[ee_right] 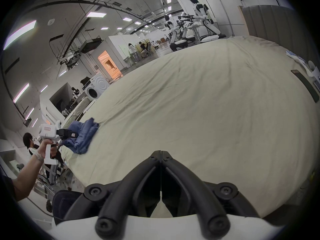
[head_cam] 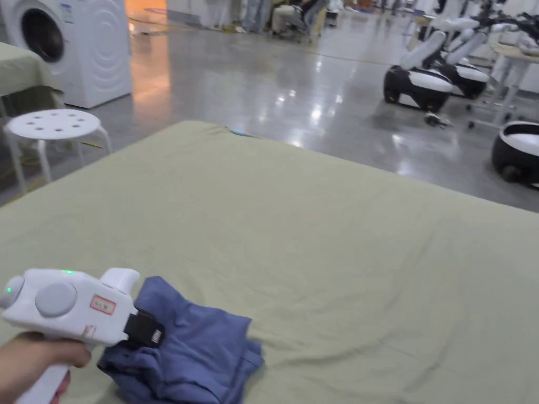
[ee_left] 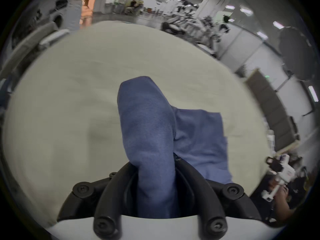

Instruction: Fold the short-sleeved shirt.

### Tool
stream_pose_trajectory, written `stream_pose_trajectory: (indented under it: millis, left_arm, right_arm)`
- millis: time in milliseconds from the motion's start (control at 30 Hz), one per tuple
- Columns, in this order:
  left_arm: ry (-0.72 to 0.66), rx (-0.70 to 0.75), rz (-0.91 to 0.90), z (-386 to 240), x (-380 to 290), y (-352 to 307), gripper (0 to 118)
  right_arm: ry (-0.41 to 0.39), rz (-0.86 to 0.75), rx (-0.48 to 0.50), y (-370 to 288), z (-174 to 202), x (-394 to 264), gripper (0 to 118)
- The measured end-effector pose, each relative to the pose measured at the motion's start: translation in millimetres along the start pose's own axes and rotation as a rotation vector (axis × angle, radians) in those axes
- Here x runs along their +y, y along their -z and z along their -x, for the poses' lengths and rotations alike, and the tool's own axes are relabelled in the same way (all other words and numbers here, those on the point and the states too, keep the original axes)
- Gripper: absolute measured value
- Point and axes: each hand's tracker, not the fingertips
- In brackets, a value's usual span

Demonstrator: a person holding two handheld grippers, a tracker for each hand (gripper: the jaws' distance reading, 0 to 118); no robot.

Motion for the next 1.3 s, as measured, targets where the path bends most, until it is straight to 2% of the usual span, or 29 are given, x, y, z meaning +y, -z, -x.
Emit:
stream_pose_trajectory:
  millis: [67,133,200,267,333,367,400,433,467,567,667,733,767,833,867,933,967,1033,1133,1200,1233,1300]
  left_arm:
    - [-0.027,0.035,0.019,47,8,-7,17]
    - [0.025,0.037,0.027,86,17,-1,18]
    - [0.037,0.015,0.033,92,18,2,19]
    - [0.072,0.010,0.011,69,11,-4,23]
    - [0.119,0.058,-0.016,65,8,-3,44]
    - [0.119,0.092,-0.021,67,7,-5,58]
    - [0.115,0.124,-0.032,80,13,-10,79]
    - [0.117,0.144,-0.045,81,12,-17,91]
    - [0.107,0.148,-0.063,83,12,-30,95]
    - [0.088,0.243,-0.162,64,9,-83,95]
    - [0.171,0.278,-0.329,5,4,-120,94]
    - [0.197,0.230,-0.449,-52,-5,-140,92]
    - [0.205,0.184,-0.512,-83,-10,-146,87]
    - [0.238,0.140,-0.630,-145,-21,-154,50]
    - [0.260,0.155,-0.705,-181,-28,-157,35]
    - [0.281,0.131,-0.810,-255,-45,-167,21]
    - [0.281,0.102,-0.880,-288,-52,-171,9]
    - [0.298,0.071,-0.992,-339,-66,-178,7]
    - [0.350,0.068,-1.008,-404,-77,-183,7]
    - [0.373,0.079,-1.046,-427,-80,-183,7]
    - [0.378,0.055,-1.033,-433,-83,-184,7]
    - [0.343,0.030,-1.048,-443,-96,-186,7]
  right_arm:
    - [-0.009,0.015,-0.005,5,12,-2,1]
    - [-0.032,0.022,-0.004,9,22,-5,1]
    - [-0.048,0.028,-0.007,13,29,-7,1]
    - [-0.050,0.030,-0.007,14,34,-8,1]
    - [-0.043,0.036,0.018,13,33,-7,1]
    - [-0.052,0.034,0.032,11,34,-6,1]
    - [-0.073,0.026,0.029,8,37,-5,1]
    - [-0.097,0.019,0.020,4,39,-2,1]
    - [-0.109,0.010,0.018,-3,40,1,1]
    - [-0.141,-0.054,0.043,-29,40,13,1]
    - [-0.242,-0.130,-0.001,-54,43,28,1]
    - [-0.284,-0.195,-0.014,-71,44,41,1]
    - [-0.301,-0.234,-0.024,-81,47,49,1]
    - [-0.344,-0.306,-0.065,-99,54,65,1]
    - [-0.372,-0.347,-0.080,-108,54,75,1]
    - [-0.428,-0.434,-0.094,-128,59,90,0]
    - [-0.471,-0.476,-0.111,-137,60,98,0]
    - [-0.512,-0.567,-0.161,-156,63,113,0]
    - [-0.491,-0.676,-0.162,-179,70,141,0]
    - [-0.510,-0.726,-0.200,-191,76,154,0]
    - [-0.515,-0.722,-0.189,-195,77,156,0]
    - [-0.562,-0.744,-0.226,-203,83,156,0]
